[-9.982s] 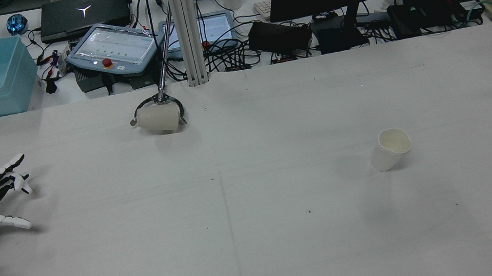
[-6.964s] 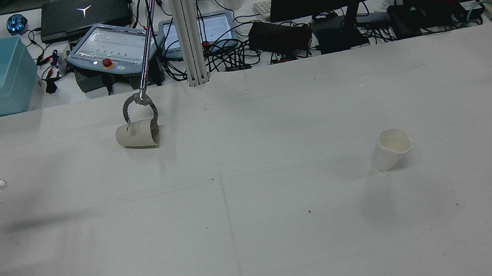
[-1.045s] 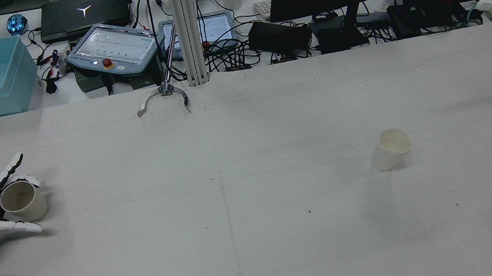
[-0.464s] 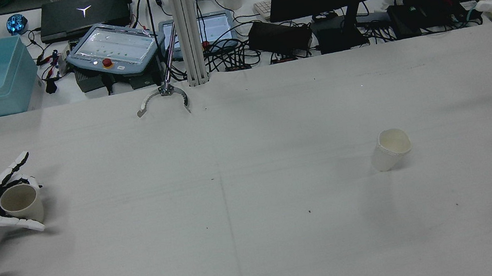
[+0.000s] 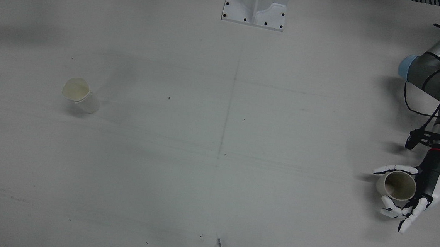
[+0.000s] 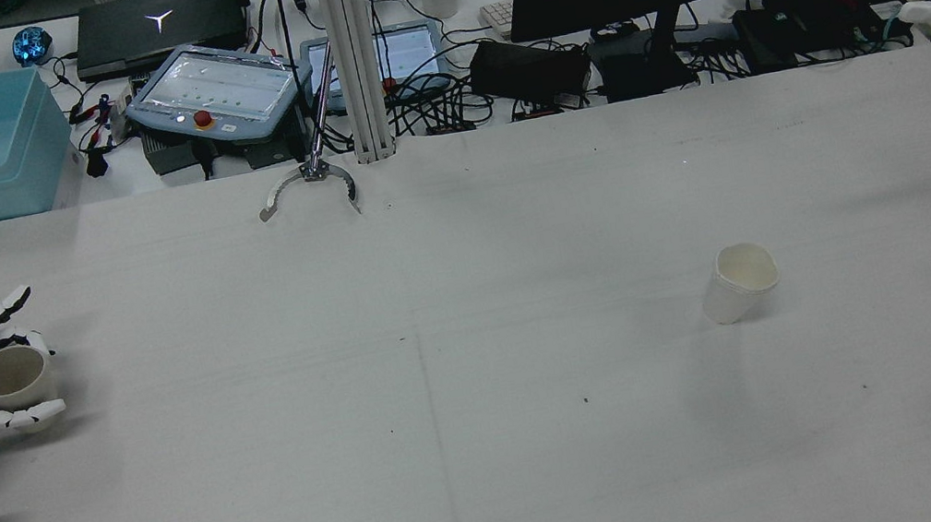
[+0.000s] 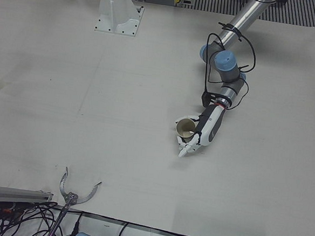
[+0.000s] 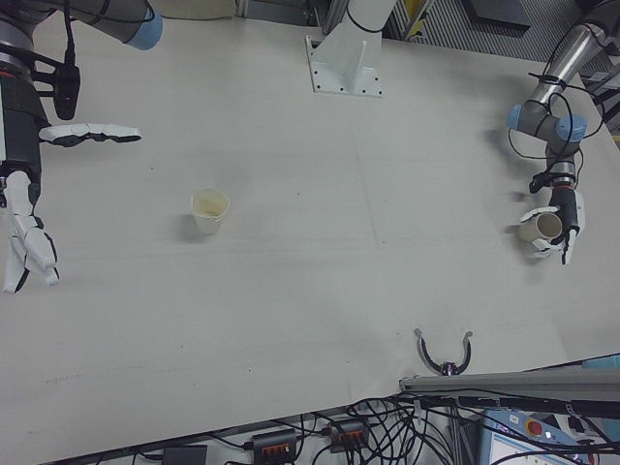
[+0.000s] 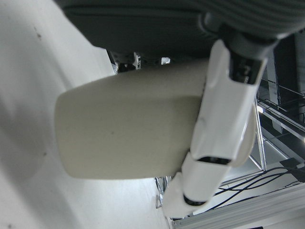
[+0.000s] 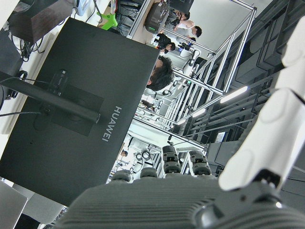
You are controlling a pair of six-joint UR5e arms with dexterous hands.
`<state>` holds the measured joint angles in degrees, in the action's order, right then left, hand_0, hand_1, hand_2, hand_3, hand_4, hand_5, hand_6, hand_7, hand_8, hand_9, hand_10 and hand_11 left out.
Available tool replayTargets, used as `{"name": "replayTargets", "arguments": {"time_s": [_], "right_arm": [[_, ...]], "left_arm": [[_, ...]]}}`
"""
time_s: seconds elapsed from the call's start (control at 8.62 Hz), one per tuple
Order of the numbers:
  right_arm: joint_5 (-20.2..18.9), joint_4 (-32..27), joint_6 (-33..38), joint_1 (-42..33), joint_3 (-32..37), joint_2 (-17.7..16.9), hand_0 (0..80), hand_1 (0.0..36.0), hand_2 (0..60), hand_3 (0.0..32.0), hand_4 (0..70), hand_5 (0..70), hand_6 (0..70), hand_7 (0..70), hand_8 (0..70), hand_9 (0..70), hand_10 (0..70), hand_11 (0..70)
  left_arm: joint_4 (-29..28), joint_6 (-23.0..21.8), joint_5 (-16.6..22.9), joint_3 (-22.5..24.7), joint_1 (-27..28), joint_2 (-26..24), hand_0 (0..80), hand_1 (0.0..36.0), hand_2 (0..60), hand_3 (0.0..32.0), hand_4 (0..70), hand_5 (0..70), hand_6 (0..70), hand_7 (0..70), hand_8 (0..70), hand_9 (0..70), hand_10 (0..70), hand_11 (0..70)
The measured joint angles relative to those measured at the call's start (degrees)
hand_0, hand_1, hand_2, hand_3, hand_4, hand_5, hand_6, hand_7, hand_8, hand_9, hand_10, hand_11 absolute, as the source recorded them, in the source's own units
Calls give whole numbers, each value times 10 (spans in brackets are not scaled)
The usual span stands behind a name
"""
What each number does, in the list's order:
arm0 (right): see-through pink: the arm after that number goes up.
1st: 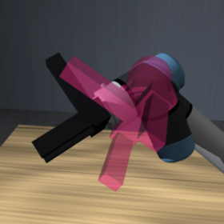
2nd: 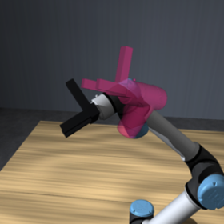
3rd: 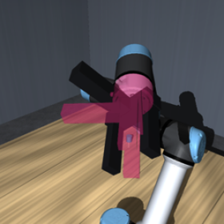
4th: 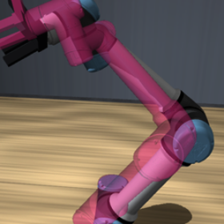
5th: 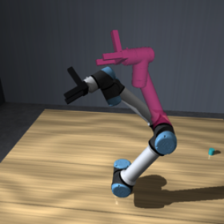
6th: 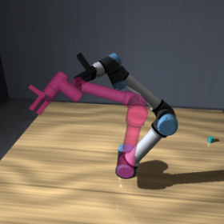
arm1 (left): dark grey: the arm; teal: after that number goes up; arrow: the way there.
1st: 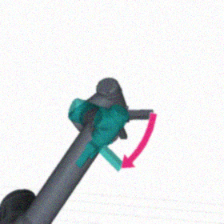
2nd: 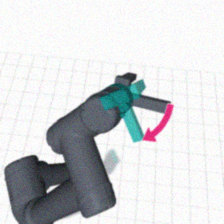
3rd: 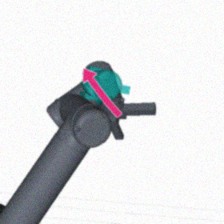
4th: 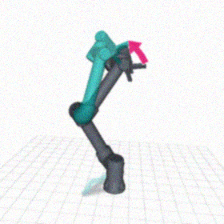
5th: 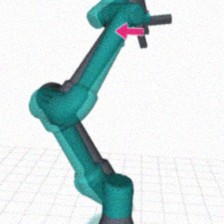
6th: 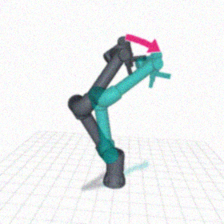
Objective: Pour water
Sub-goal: 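Close the left hand fingers around the beige cup, then move the right hand toward the white paper cup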
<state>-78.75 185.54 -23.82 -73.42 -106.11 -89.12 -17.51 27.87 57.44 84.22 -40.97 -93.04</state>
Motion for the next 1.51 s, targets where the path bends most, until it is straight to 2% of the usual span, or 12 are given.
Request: {"name": "replayTargets", "arguments": {"time_s": [0.12, 0.35, 0.46, 0.7, 0.81, 0.93, 1.04, 1.16, 1.28, 1.39, 1.51], "right_arm": [[0, 0, 0, 1, 0, 0, 436, 102, 102, 32, 0, 124, 47, 161, 0, 18, 0, 0], [0, 0, 0, 1, 0, 0, 438, 103, 106, 8, 0, 137, 52, 169, 0, 19, 0, 4], [0, 0, 1, 1, 0, 0, 441, 110, 116, 12, 0, 101, 49, 153, 0, 16, 0, 10], [5, -1, 2, 1, 0, 1, 456, 127, 143, 0, 0, 58, 46, 110, 0, 8, 5, 23], [22, -3, 10, 6, 0, 1, 463, 141, 142, 0, 0, 7, 26, 53, 0, 0, 9, 29], [46, -4, 20, 22, 0, 2, 486, 173, 137, 0, 0, 0, 9, 14, 0, 0, 7, 31], [70, -8, 26, 45, -1, 2, 498, 188, 132, 0, 0, 0, 4, 4, 0, 0, 5, 30], [98, -25, 28, 75, -1, 0, 508, 191, 96, 6, 0, 0, 0, 0, 0, 0, 1, 25], [129, -42, 26, 109, 1, -3, 508, 188, 65, 40, 0, 0, 0, 0, 0, 0, 0, 15], [152, -52, 13, 146, 2, -5, 518, 201, 71, 46, 0, 0, 0, 0, 0, 0, 0, 10], [165, -66, -12, 185, 2, -5, 511, 196, 70, 48, 0, 0, 0, 0, 0, 0, 0, 10]], "left_arm": [[2, -14, -15, -2, 0, 8, 800, 360, 600, 0, 142, 39, 415, 700, 485, 611, 173, 294], [3, -44, -33, 0, -1, 27, 800, 360, 600, 0, 140, 40, 418, 700, 472, 619, 178, 303], [3, -61, -37, 0, -1, 34, 800, 360, 600, 0, 152, 41, 424, 700, 468, 620, 173, 297], [3, -105, -56, 10, -3, 45, 800, 360, 600, 0, 153, 41, 423, 700, 457, 612, 158, 277], [3, -118, -63, 26, -4, 55, 800, 360, 600, 0, 159, 41, 421, 700, 452, 604, 153, 271], [4, -125, -69, 50, -5, 71, 800, 360, 600, 0, 162, 41, 424, 700, 455, 606, 153, 270], [4, -128, -73, 70, -6, 84, 800, 360, 600, 0, 165, 41, 424, 700, 455, 611, 154, 272], [3, -130, -75, 87, -8, 100, 800, 360, 600, 0, 168, 41, 427, 700, 453, 611, 152, 269], [2, -131, -75, 101, -11, 115, 800, 360, 600, 0, 170, 42, 434, 700, 453, 612, 151, 268], [1, -131, -75, 111, -16, 125, 800, 360, 600, 0, 170, 44, 445, 700, 460, 621, 152, 269], [0, -133, -74, 120, -23, 136, 800, 360, 600, 0, 171, 45, 454, 700, 464, 626, 153, 270]]}}
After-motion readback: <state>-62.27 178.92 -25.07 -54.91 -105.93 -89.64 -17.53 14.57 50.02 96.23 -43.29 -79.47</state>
